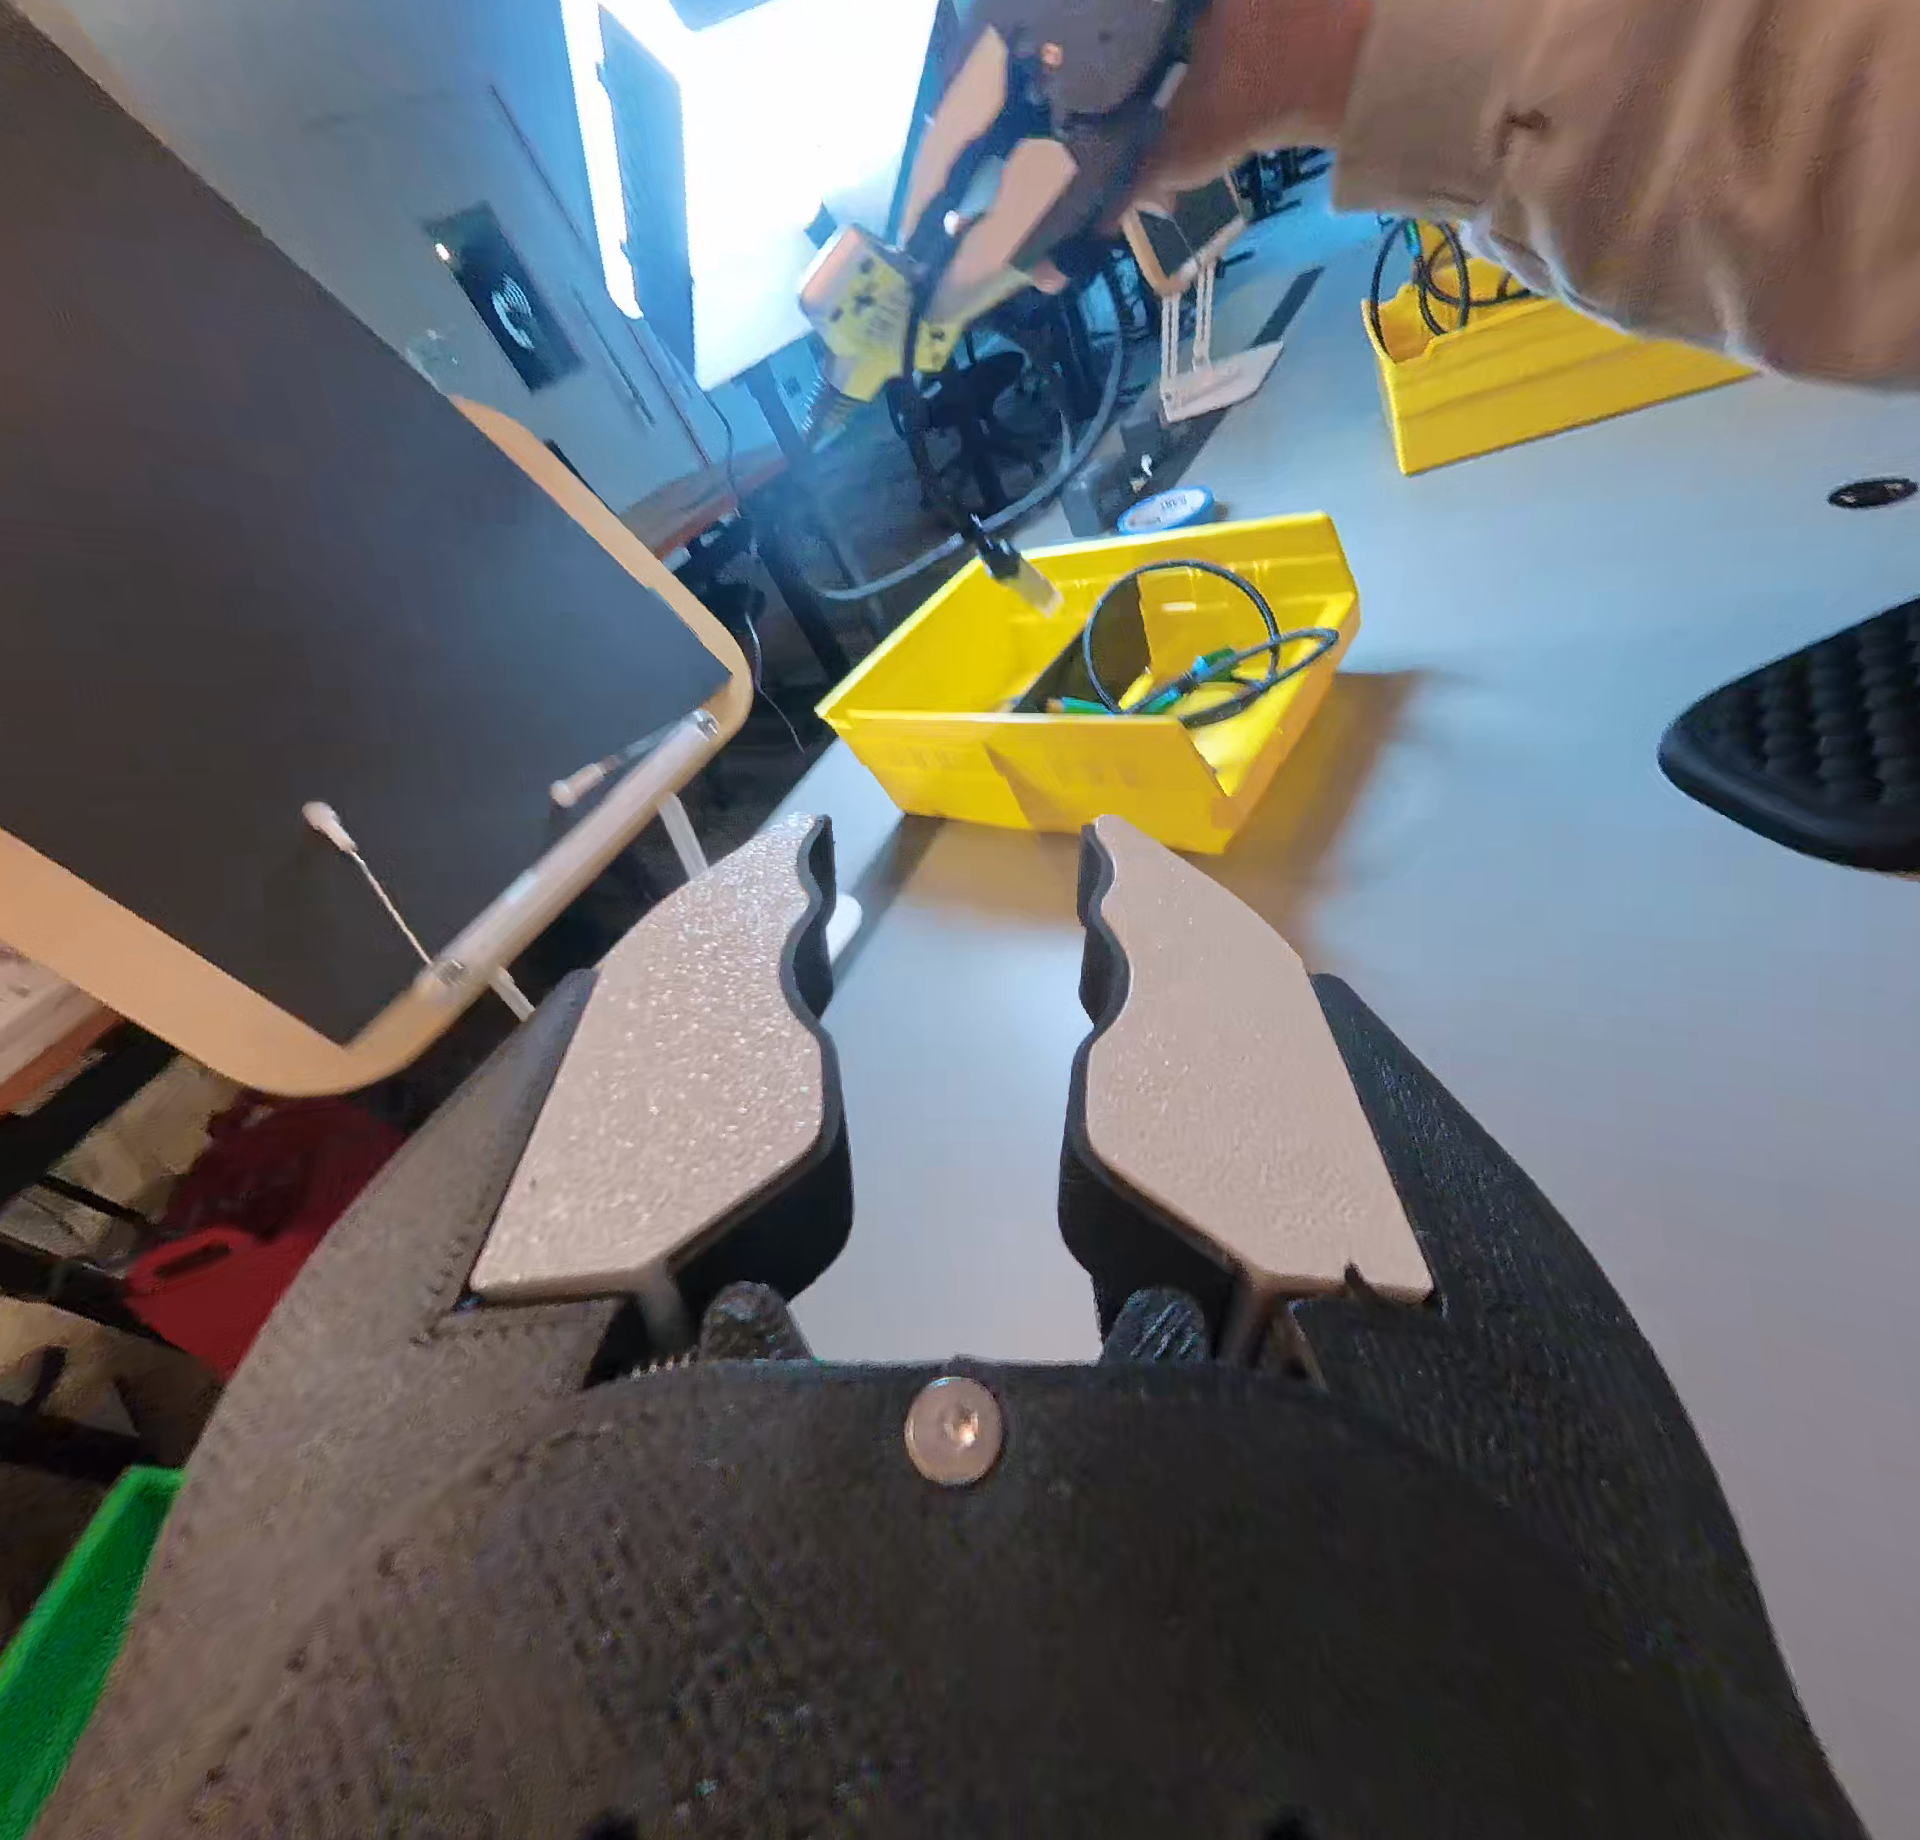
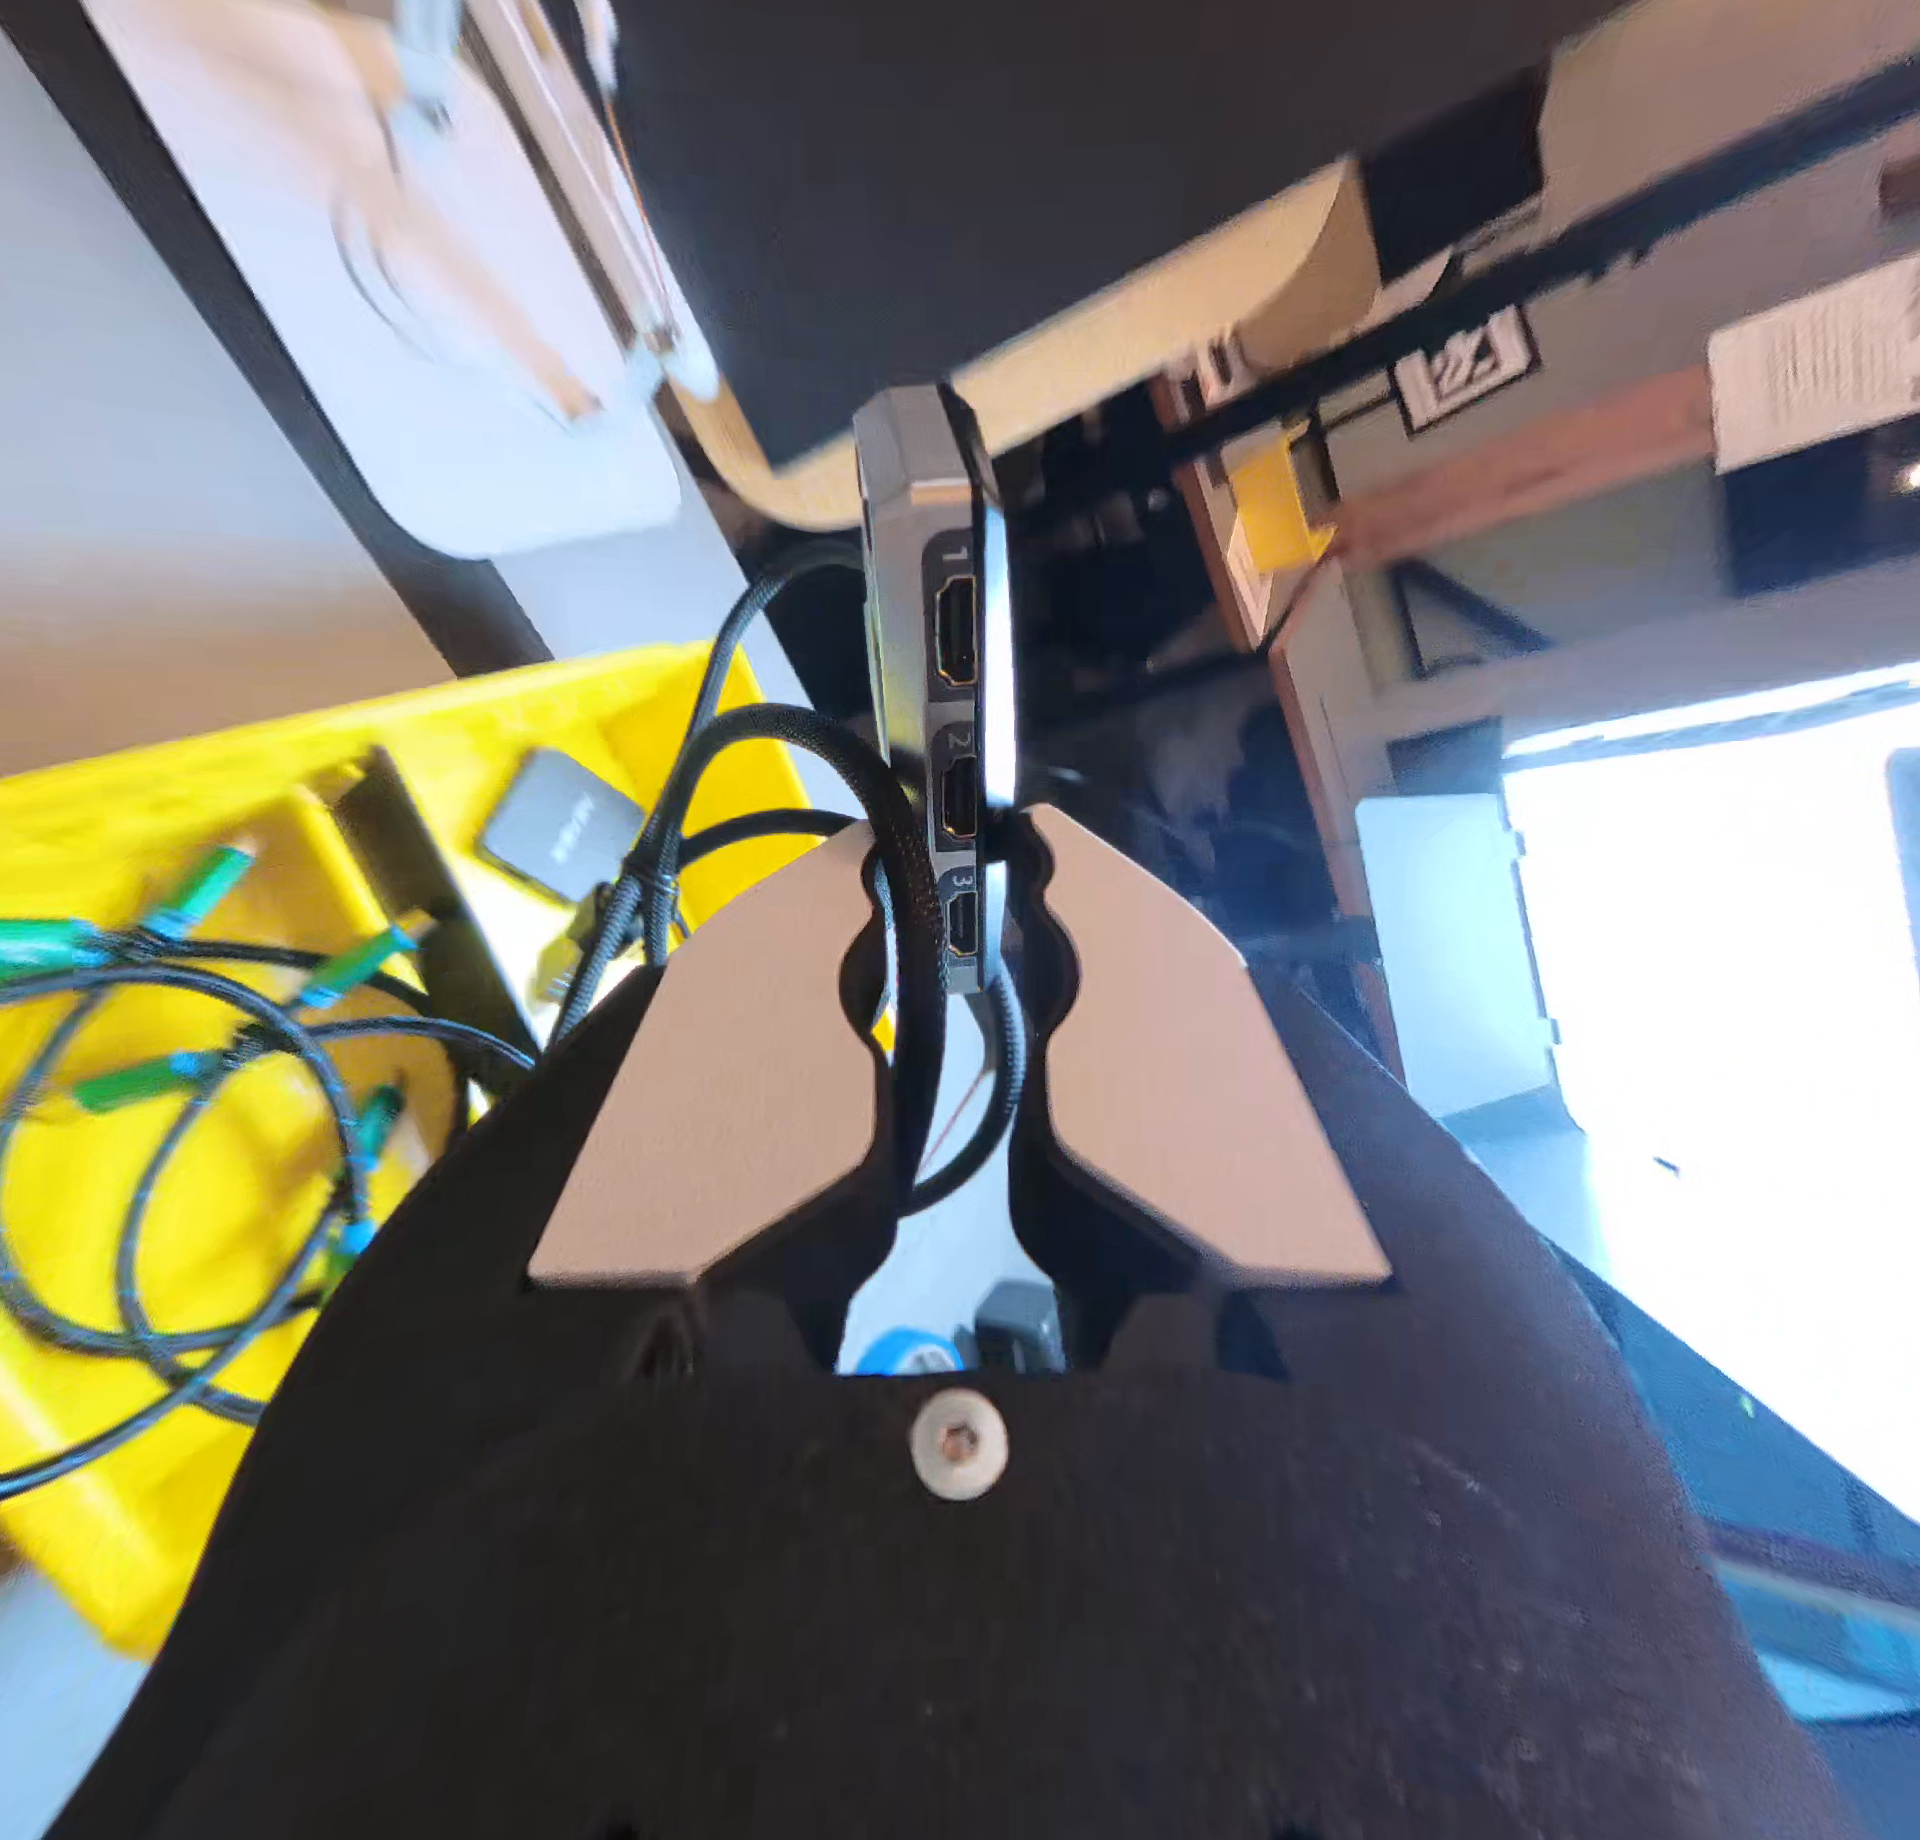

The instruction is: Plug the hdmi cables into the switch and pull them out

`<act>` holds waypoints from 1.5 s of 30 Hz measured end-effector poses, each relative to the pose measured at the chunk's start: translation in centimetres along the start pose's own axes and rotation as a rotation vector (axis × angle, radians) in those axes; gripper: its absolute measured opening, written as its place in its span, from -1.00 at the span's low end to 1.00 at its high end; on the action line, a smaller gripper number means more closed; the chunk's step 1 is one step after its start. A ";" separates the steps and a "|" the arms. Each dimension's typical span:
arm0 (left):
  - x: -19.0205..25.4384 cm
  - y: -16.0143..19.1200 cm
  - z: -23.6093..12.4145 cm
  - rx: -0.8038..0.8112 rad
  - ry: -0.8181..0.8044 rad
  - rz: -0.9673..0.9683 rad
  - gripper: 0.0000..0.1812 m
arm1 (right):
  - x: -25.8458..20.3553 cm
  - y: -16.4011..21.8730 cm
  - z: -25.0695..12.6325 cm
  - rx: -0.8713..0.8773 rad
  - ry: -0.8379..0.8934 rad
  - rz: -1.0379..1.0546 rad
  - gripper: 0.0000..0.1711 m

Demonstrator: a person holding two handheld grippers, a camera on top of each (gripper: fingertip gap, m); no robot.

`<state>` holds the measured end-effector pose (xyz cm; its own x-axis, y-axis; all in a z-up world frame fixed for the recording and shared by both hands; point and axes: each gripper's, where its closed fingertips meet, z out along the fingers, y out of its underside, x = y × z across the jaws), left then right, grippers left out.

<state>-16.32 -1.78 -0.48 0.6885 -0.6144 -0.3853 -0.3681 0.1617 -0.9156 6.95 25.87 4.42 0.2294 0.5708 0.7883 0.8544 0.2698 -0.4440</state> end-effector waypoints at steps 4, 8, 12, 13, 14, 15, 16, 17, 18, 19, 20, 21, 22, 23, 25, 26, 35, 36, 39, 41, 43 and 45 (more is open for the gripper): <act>2.8 5.1 -0.6 -0.062 0.045 -0.085 -0.53 | -1.8 4.7 6.7 -0.149 -0.035 -0.026 -0.76; 5.2 9.6 -0.9 -0.119 0.087 -0.156 -0.52 | -7.4 9.4 12.5 -0.249 -0.134 -0.052 -0.75; 5.9 11.4 -0.8 -0.140 0.114 -0.200 -0.49 | -8.3 14.5 13.9 -0.388 -0.235 0.068 -0.74; 5.9 11.4 -0.7 -0.134 0.120 -0.213 -0.48 | -8.2 15.7 13.8 -0.432 -0.250 0.088 -0.74; 5.9 11.4 -0.7 -0.130 0.123 -0.225 -0.48 | -7.8 16.4 13.6 -0.443 -0.251 0.091 -0.67; 5.8 11.6 -0.7 -0.134 0.121 -0.229 -0.46 | -7.4 16.3 13.4 -0.423 -0.254 0.114 -0.60; 5.7 11.8 -0.7 -0.142 0.109 -0.224 -0.45 | -7.1 15.9 13.1 -0.388 -0.274 0.159 -0.49; 5.5 12.0 -0.8 -0.151 0.095 -0.216 -0.44 | -6.8 15.1 12.7 -0.344 -0.295 0.221 -0.45; 5.2 12.2 -0.9 -0.161 0.080 -0.209 -0.43 | -6.4 14.2 12.2 -0.290 -0.325 0.293 -0.41; 4.9 12.3 -1.0 -0.170 0.064 -0.206 -0.42 | -6.0 13.1 11.6 -0.228 -0.353 0.368 -0.37; 4.6 12.4 -1.1 -0.176 0.050 -0.202 -0.42 | -5.5 11.6 10.9 -0.149 -0.382 0.448 -0.32; 4.3 12.5 -1.2 -0.181 0.037 -0.201 -0.41 | -4.8 10.0 10.0 -0.058 -0.409 0.537 -0.28; 4.0 12.6 -1.3 -0.193 0.019 -0.197 -0.40 | -3.8 8.5 9.0 0.022 -0.410 0.609 -0.24; 3.5 12.9 -1.5 -0.213 -0.004 -0.181 -0.40 | -2.8 7.4 7.8 0.093 -0.392 0.643 -0.20; 2.4 13.9 -2.4 -0.293 -0.063 -0.123 -0.39 | -2.4 5.8 5.5 0.165 -0.357 0.619 -0.18; 1.9 14.7 -3.0 -0.357 -0.088 -0.095 -0.37 | -3.3 5.2 4.4 0.169 -0.367 0.574 -0.19; -1.1 22.1 -9.9 -0.936 -0.162 0.082 -0.37 | -27.0 2.9 -7.0 0.015 -0.863 0.303 -0.31; -1.2 22.9 -10.3 -0.983 -0.159 0.102 -0.37 | -29.2 3.6 -7.4 -0.031 -0.861 0.280 -0.31; -1.7 25.2 -11.2 -1.113 -0.155 0.192 -0.37 | -29.7 7.6 -4.6 -0.191 -0.558 0.130 -0.32; -2.0 26.4 -11.4 -1.171 -0.150 0.222 -0.38 | -27.2 9.5 -3.0 -0.257 -0.379 0.023 -0.33; -2.1 27.1 -11.4 -1.198 -0.148 0.223 -0.45 | -26.5 10.6 -2.2 -0.310 -0.382 -0.035 -0.29; -2.4 27.3 -11.3 -1.199 -0.153 0.233 -0.51 | -27.1 11.1 -1.5 -0.345 -0.462 -0.040 -0.27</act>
<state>-35.05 -4.62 -23.31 0.5657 -0.5558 -0.6091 -0.7774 -0.6058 -0.1692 10.87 12.28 -21.22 0.0329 0.8657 0.4995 0.9785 0.0739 -0.1926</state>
